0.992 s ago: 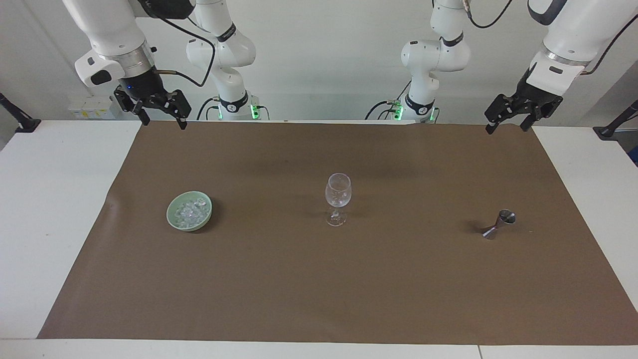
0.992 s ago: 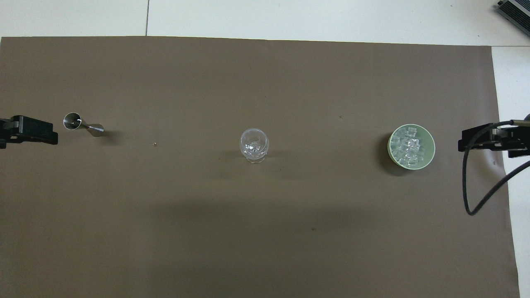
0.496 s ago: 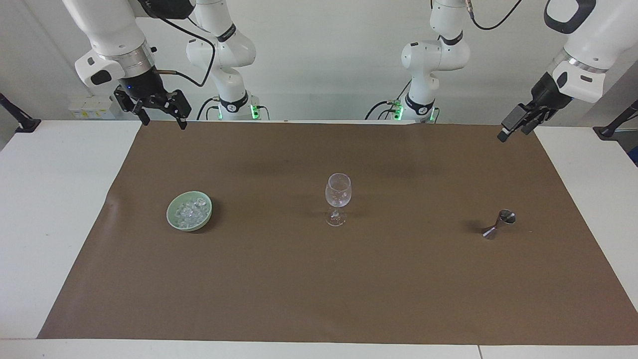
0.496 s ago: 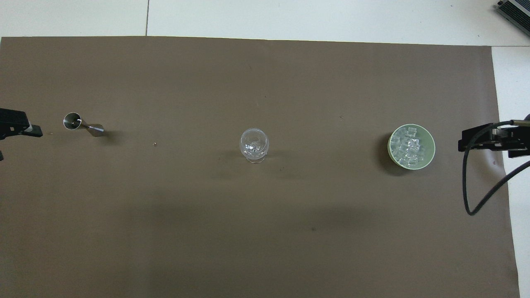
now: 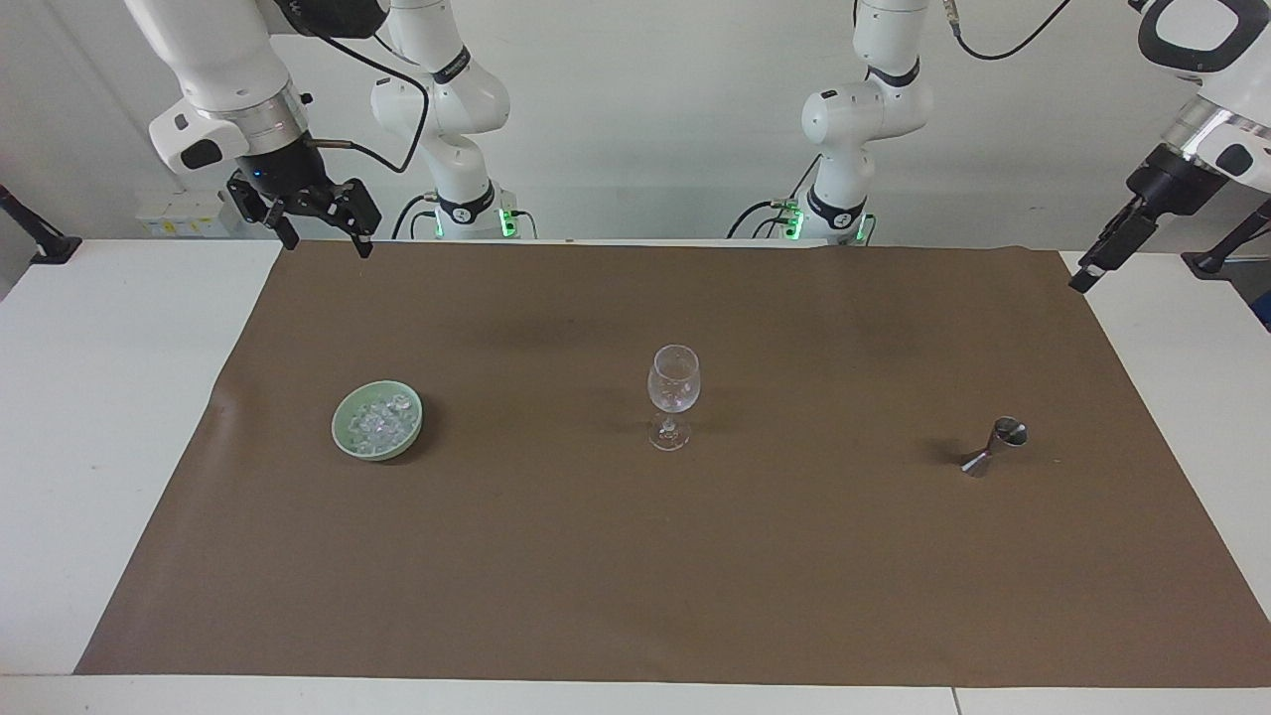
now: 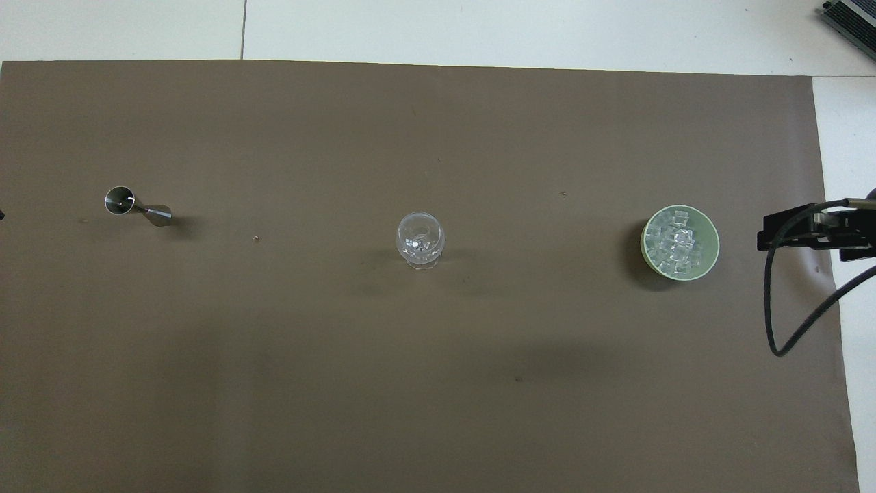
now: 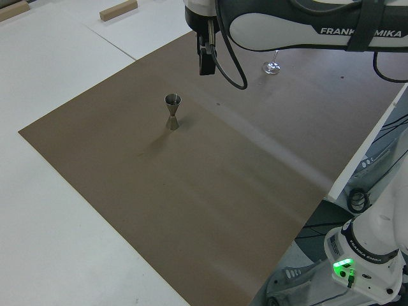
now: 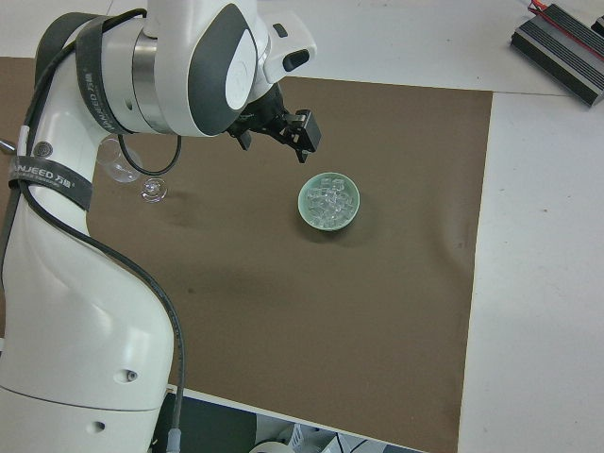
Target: Pour wine and add ice with both arms
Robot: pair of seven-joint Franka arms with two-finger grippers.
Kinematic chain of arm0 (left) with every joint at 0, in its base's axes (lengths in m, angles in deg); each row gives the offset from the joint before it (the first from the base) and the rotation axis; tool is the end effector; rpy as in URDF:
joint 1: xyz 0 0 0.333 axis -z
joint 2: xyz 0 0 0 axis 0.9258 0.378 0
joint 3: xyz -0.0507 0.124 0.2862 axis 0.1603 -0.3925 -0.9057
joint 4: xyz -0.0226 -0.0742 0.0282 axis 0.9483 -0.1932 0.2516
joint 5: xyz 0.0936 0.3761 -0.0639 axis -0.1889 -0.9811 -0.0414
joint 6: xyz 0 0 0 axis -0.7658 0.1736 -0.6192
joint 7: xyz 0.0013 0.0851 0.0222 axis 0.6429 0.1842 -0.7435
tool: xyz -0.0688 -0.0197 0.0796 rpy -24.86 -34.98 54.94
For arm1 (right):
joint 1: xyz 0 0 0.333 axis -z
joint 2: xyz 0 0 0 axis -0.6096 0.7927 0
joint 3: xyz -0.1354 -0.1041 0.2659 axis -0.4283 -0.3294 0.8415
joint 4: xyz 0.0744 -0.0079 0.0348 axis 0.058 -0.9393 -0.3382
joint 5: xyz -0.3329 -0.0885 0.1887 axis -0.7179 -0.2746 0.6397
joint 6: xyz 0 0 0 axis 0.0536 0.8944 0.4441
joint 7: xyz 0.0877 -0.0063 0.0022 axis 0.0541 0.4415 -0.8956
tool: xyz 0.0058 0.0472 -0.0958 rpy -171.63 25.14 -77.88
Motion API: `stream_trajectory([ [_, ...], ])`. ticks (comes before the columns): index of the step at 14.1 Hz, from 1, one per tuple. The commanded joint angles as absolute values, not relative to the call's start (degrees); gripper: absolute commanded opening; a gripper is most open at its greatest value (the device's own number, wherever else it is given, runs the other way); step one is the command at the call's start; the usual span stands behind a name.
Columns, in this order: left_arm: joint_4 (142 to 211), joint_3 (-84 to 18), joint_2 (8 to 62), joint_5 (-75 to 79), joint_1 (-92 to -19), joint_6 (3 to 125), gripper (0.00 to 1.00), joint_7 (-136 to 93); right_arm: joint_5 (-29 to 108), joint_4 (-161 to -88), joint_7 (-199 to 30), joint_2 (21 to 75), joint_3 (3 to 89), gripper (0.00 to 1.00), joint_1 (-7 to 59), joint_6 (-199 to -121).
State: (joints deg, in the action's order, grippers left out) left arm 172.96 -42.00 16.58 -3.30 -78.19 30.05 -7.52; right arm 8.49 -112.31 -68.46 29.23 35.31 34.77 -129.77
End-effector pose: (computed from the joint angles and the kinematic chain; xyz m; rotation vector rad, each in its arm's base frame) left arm 0.5138 0.1210 0.5983 2.5137 1.1508 0.1011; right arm 0.5299 -0.0083 0.6385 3.1235 -0.2226 -0.0362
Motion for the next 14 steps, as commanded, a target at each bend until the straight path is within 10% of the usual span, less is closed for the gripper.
stream_trajectory([
  [1, 177.63, -41.41, 15.59, -1.48, -78.60, 35.51, 1.00, 0.27, 9.46, -113.91, -67.69, 27.78, 35.40, 1.00, 34.83, -129.78],
  [14, 184.31, -41.32, 26.66, 22.85, -91.43, 46.15, 1.00, 13.21, 9.46, -113.91, -67.69, 27.78, 35.40, 1.00, 34.83, -129.78],
])
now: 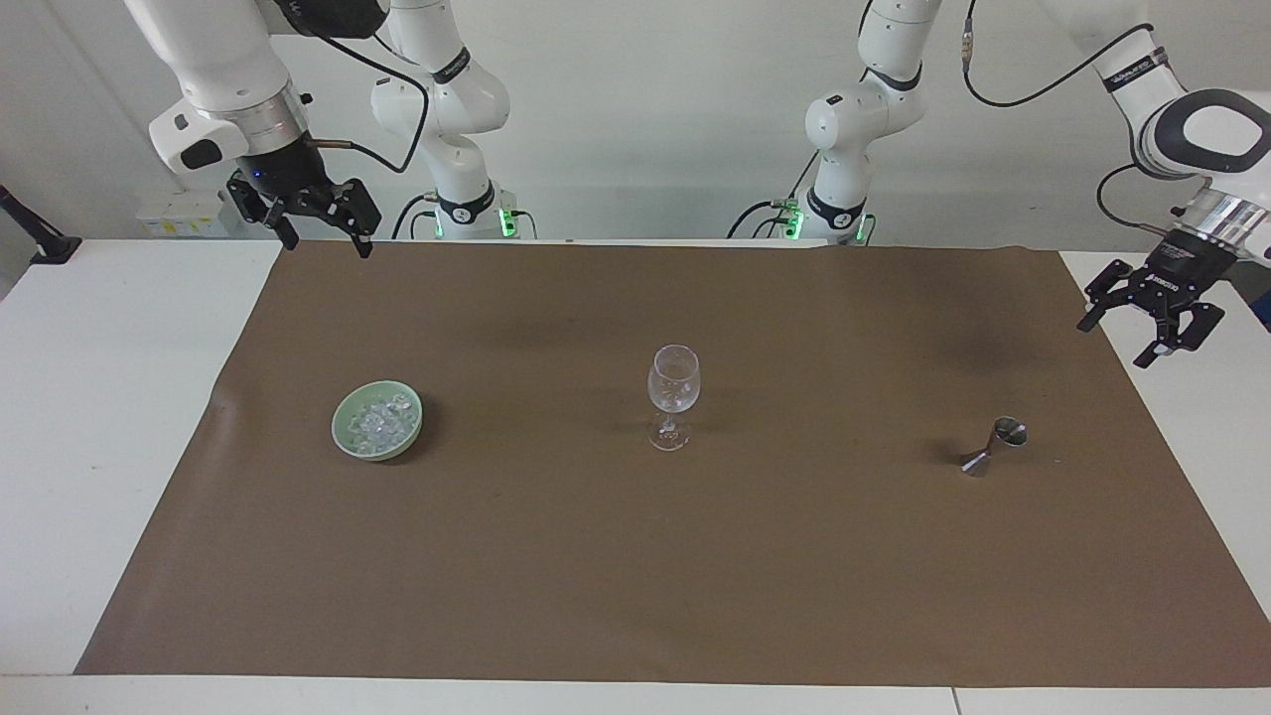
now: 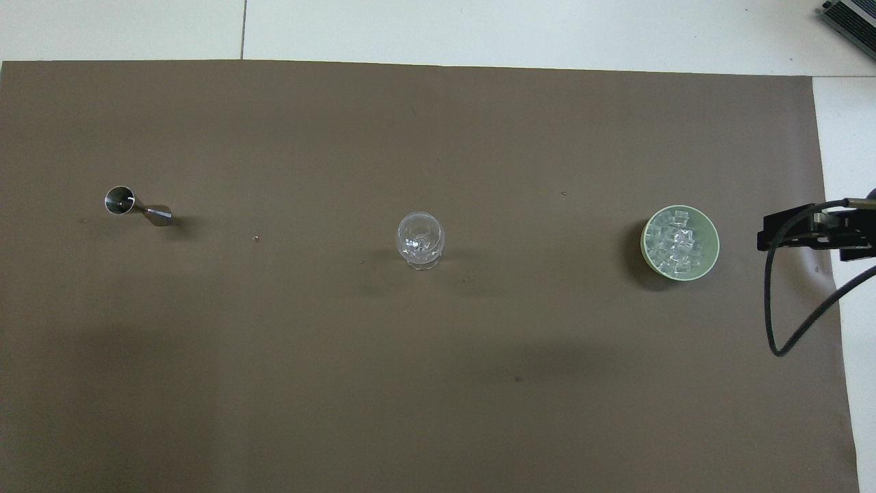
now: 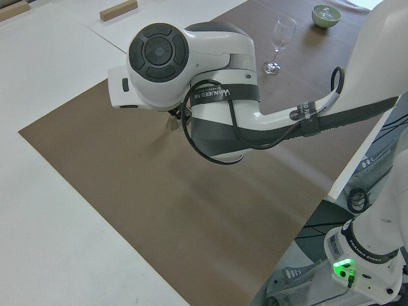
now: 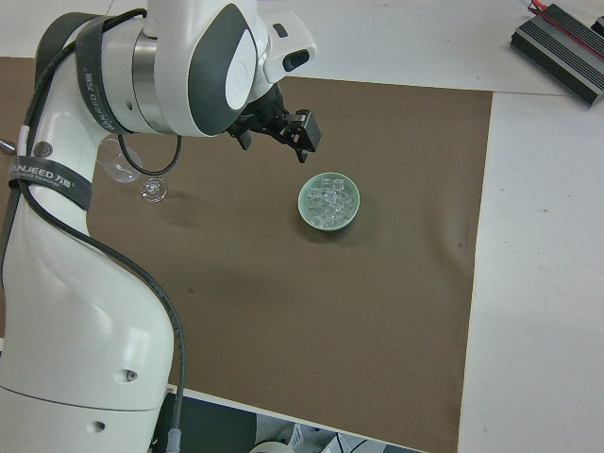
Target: Pour wine and add ice with both arms
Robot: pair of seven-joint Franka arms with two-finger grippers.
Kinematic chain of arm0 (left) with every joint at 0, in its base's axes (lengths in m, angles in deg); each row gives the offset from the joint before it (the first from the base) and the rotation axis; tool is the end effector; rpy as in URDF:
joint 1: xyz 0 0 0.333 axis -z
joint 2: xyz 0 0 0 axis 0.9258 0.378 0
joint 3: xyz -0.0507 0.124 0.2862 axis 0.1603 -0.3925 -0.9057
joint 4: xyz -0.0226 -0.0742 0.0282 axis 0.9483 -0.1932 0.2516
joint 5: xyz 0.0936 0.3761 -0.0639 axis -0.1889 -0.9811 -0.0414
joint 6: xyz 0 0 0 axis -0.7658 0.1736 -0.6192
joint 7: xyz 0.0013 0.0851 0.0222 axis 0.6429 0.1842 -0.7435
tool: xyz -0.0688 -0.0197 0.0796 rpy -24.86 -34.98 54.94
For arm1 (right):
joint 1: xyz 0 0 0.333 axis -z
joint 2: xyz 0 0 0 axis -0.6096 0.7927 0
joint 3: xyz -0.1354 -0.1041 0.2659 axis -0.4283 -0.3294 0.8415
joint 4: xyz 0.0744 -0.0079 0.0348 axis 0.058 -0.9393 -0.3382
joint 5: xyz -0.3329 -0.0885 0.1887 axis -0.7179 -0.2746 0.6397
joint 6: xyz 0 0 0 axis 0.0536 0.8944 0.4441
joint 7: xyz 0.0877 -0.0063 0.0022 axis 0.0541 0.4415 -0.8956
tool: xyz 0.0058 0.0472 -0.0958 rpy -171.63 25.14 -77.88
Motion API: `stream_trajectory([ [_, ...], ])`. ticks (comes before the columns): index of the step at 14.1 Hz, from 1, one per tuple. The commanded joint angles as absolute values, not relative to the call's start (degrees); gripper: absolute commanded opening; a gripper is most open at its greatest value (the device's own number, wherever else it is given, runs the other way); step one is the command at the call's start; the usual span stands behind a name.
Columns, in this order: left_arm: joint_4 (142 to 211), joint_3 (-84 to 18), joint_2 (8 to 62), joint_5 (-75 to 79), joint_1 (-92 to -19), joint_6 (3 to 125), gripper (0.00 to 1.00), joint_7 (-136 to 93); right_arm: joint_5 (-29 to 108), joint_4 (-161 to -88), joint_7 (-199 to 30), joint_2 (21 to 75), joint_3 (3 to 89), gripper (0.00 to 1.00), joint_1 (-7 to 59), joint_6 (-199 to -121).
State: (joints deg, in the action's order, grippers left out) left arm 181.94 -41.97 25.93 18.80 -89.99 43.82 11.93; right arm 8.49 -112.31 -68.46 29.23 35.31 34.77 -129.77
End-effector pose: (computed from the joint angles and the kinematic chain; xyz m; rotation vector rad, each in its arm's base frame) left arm 0.5183 0.2322 0.4633 1.6560 1.8558 -0.1077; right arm 0.5299 -0.0083 0.6385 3.1235 -0.2226 -0.0362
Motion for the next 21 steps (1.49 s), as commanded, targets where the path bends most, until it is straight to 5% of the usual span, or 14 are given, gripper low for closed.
stream_trajectory([
  [1, 185.45, -41.32, 27.02, 25.04, -91.60, 46.77, 1.00, 14.34, 9.46, -113.91, -67.69, 27.78, 35.40, 1.00, 34.83, -129.78],
  [9, 186.60, -41.32, 35.36, 38.32, -93.71, 44.93, 1.00, 16.20, 9.46, -113.91, -67.69, 27.78, 35.40, 1.00, 34.83, -129.78],
  [21, 189.95, -41.23, 38.18, 47.83, -93.63, 43.43, 1.00, 14.02, 9.46, -113.91, -67.69, 27.78, 35.40, 1.00, 34.83, -129.78],
])
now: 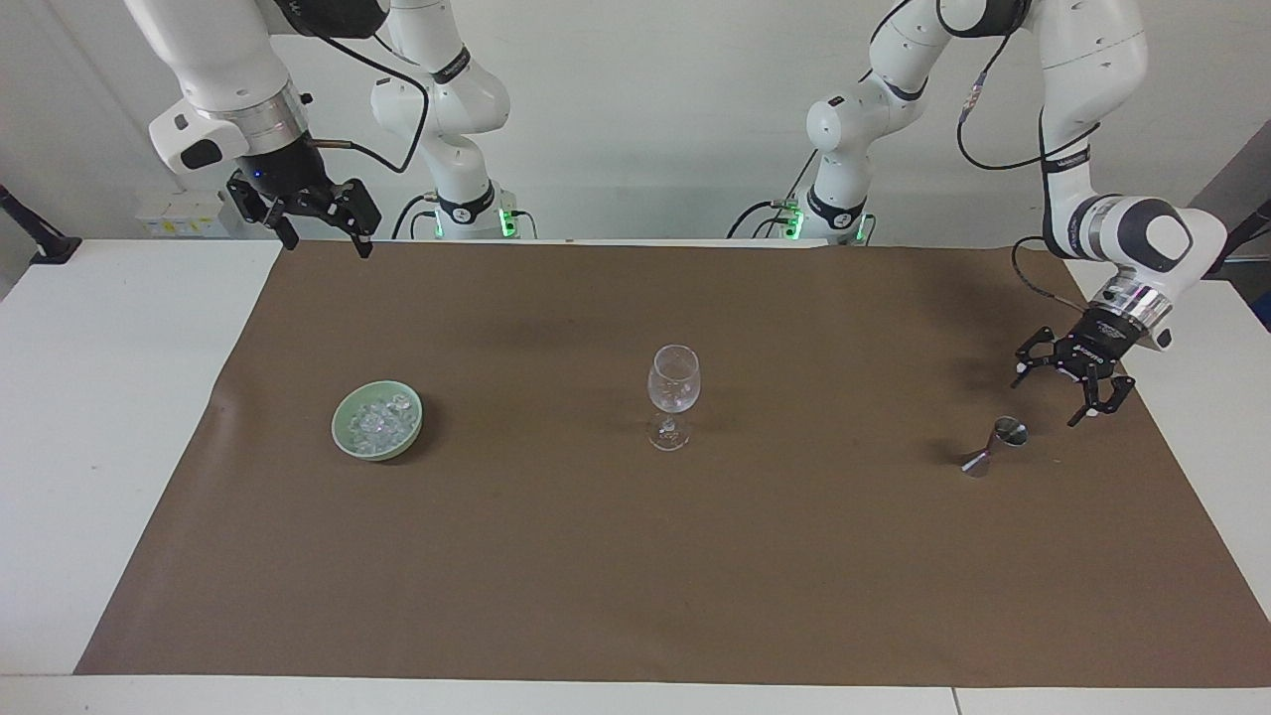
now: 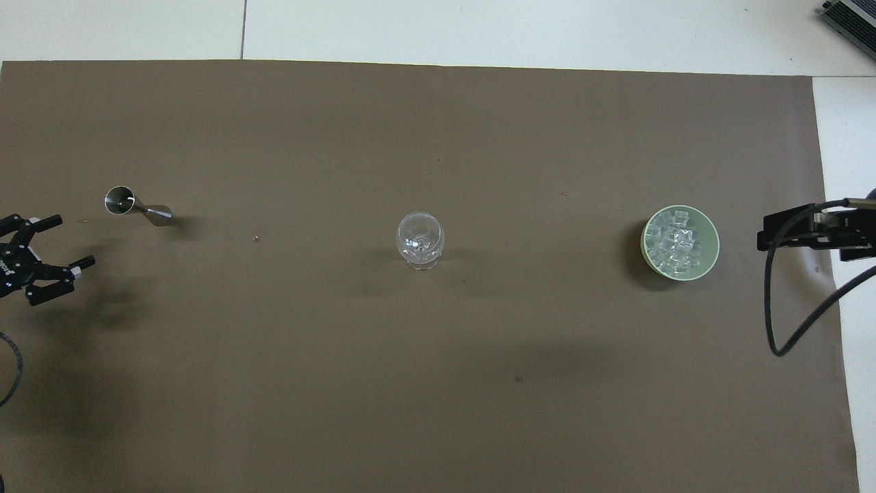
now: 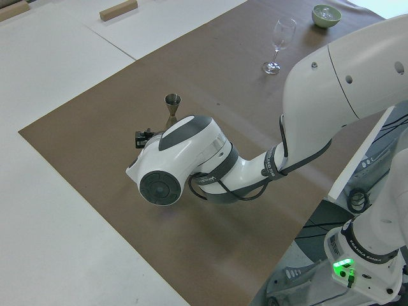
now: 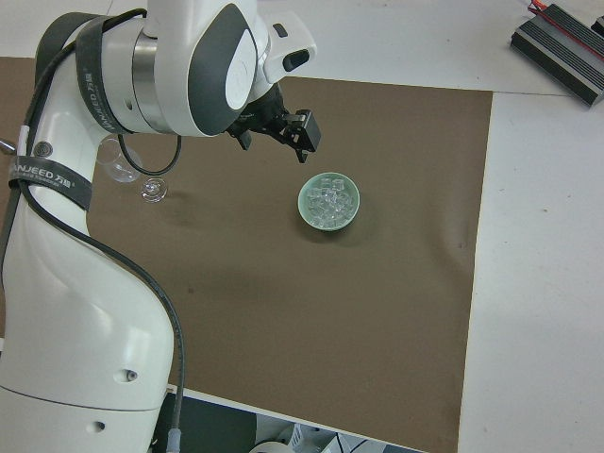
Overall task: Pour wine and add ice with both arms
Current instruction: 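Move the left gripper toward the small silver metal tool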
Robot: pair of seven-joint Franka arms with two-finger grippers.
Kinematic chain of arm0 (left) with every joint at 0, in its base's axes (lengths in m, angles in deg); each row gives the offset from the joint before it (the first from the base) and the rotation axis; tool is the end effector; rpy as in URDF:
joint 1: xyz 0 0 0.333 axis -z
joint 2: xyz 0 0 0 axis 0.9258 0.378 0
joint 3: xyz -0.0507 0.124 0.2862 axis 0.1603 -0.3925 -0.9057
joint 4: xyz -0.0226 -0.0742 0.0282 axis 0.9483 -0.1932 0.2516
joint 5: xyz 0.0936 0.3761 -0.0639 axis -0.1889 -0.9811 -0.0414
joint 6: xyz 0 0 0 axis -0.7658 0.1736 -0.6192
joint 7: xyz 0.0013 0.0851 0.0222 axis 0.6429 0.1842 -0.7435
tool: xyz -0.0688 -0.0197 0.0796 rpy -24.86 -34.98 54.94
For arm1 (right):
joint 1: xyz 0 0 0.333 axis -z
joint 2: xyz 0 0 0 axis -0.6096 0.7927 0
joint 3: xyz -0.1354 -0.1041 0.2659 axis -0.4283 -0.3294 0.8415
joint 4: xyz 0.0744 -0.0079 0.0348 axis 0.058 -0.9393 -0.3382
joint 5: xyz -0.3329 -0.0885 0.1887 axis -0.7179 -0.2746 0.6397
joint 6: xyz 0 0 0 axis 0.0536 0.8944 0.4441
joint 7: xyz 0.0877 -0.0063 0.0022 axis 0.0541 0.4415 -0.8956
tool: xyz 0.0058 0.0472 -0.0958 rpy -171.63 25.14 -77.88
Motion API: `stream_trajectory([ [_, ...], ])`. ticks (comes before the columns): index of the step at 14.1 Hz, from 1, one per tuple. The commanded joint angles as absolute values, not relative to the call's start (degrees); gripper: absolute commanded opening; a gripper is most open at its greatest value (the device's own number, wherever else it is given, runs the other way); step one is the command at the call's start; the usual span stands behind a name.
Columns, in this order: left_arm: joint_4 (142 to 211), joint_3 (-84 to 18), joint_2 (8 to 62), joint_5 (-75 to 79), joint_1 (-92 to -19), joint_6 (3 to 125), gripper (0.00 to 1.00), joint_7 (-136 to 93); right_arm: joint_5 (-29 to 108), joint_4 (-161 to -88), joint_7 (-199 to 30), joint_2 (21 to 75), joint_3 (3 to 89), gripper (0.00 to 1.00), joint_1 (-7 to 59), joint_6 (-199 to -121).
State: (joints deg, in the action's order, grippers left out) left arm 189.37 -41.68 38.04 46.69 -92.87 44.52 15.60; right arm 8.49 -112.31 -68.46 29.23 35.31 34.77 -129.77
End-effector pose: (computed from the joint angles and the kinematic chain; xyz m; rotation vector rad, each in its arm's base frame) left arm 0.5059 0.2394 0.3027 0.9536 2.0012 -0.4986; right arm 0.5299 -0.0083 0.6385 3.1235 -0.2226 -0.0362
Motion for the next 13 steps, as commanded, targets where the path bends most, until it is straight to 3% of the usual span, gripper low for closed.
stream_trajectory([
  [1, 190.12, -41.23, 38.44, 48.44, -93.63, 42.56, 1.00, 12.26, 9.37, -113.91, -67.69, 27.78, 35.40, 1.00, 34.83, -129.78],
  [13, 193.11, -41.23, 39.85, 57.76, -92.93, 41.59, 1.00, 10.58, 9.46, -113.91, -67.69, 27.78, 35.40, 1.00, 34.83, -129.78],
])
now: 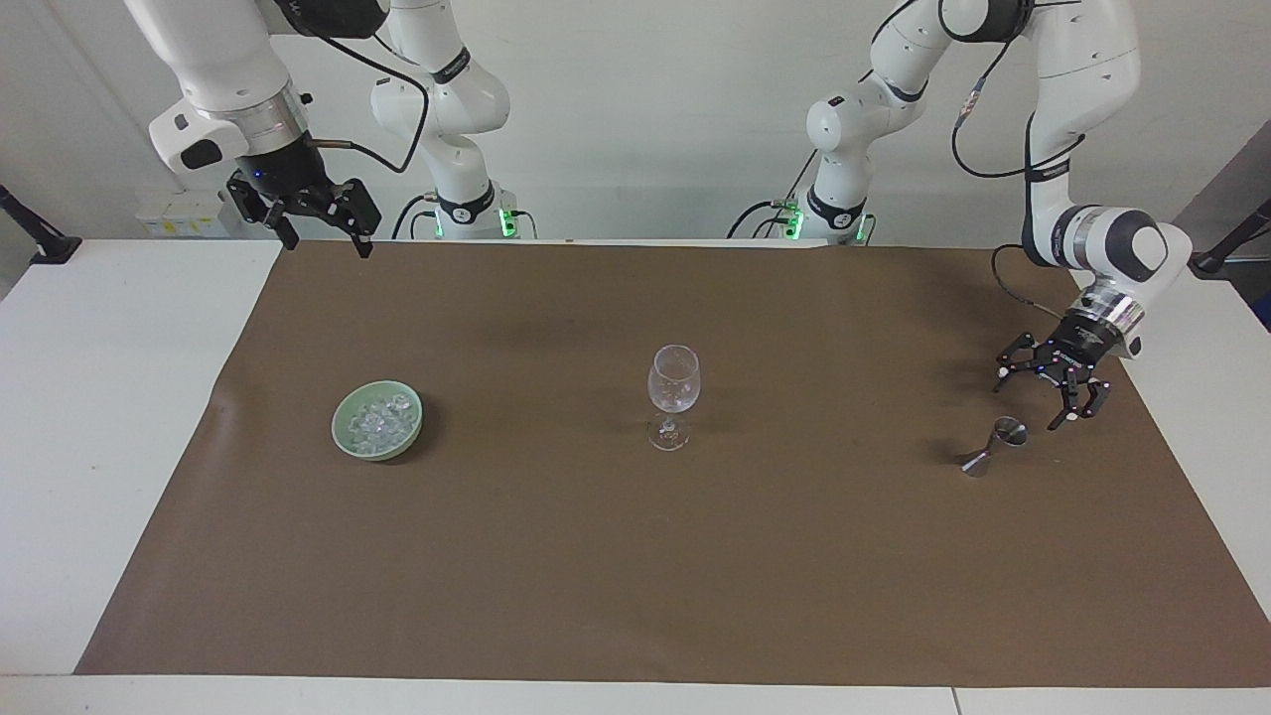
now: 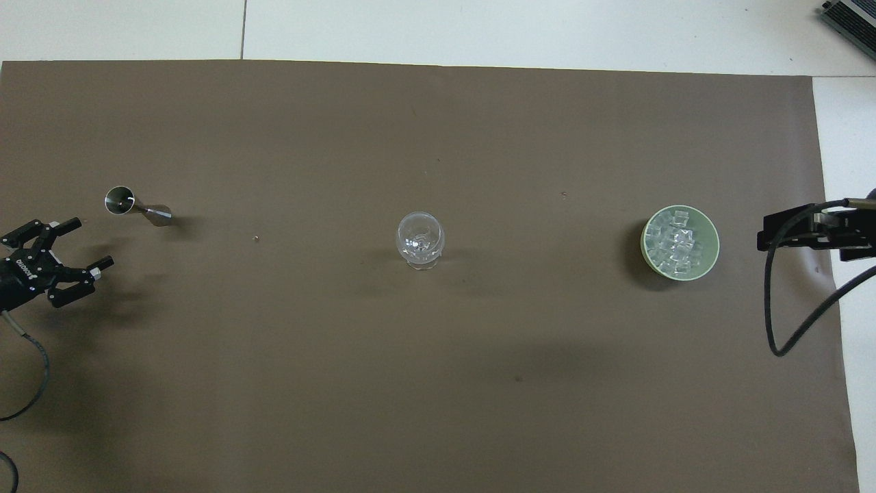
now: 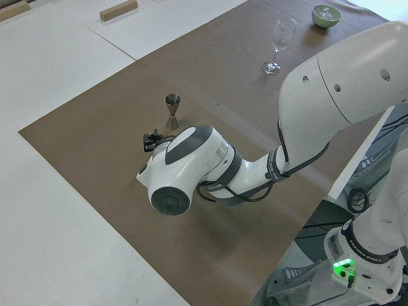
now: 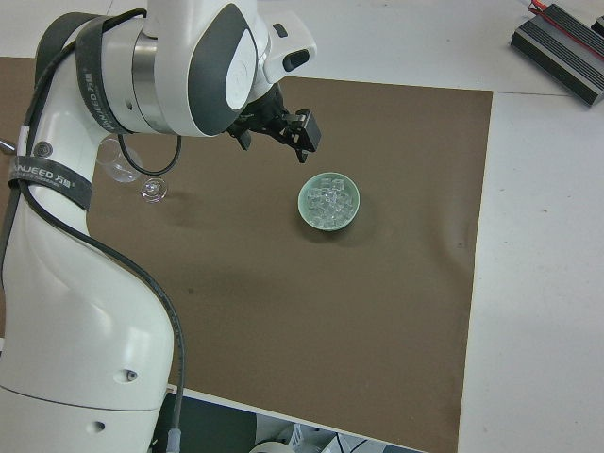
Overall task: Pour wine and add ice with both arms
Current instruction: 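Move the left gripper toward the small silver metal tool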
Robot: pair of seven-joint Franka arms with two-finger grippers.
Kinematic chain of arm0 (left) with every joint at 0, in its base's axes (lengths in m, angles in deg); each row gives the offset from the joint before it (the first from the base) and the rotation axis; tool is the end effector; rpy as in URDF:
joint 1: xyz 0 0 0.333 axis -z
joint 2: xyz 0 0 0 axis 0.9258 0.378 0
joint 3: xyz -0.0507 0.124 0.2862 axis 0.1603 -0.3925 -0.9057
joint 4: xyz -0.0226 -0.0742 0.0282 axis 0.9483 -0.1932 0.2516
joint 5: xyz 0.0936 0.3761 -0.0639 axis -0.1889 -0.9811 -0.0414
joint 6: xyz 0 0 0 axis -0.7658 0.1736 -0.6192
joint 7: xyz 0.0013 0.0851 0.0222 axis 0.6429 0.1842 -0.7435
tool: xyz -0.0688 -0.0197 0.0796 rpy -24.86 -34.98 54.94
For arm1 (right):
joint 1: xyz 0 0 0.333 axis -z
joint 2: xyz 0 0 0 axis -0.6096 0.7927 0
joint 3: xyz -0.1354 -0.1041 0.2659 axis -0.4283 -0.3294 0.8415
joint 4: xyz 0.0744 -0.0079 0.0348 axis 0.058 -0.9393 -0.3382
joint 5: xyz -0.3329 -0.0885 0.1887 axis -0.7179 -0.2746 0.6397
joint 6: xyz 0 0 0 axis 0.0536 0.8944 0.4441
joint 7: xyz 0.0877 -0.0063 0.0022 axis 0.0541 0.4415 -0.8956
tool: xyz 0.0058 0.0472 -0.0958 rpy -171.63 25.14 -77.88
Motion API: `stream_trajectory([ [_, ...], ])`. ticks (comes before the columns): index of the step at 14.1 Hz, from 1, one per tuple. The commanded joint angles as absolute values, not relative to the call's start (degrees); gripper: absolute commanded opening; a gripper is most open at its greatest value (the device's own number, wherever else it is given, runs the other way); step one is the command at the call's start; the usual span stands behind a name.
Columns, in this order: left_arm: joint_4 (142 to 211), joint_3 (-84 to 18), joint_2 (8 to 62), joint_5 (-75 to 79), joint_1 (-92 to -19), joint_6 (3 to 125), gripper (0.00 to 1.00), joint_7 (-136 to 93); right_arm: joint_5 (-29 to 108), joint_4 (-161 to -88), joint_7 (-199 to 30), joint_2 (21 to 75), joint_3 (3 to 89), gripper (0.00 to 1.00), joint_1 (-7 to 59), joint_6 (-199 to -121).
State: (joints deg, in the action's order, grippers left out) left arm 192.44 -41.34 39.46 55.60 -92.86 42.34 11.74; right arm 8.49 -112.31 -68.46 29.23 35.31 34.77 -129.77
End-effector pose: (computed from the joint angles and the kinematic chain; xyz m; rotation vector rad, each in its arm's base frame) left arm 0.4974 0.2231 0.2737 0.8309 1.9359 -0.5633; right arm 0.5299 -0.0083 0.6385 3.1235 -0.2226 -0.0362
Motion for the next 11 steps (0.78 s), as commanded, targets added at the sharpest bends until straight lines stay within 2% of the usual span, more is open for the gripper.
stream_trajectory([
  [1, 193.11, -41.23, 40.20, 58.28, -92.84, 41.59, 1.00, 10.58, 9.46, -113.91, -67.69, 27.78, 35.40, 1.00, 34.83, -129.78],
  [11, 194.78, -40.88, 44.07, 65.93, -91.69, 39.30, 1.00, 4.60, 9.46, -113.91, -67.69, 27.78, 35.40, 1.00, 34.83, -129.78],
])
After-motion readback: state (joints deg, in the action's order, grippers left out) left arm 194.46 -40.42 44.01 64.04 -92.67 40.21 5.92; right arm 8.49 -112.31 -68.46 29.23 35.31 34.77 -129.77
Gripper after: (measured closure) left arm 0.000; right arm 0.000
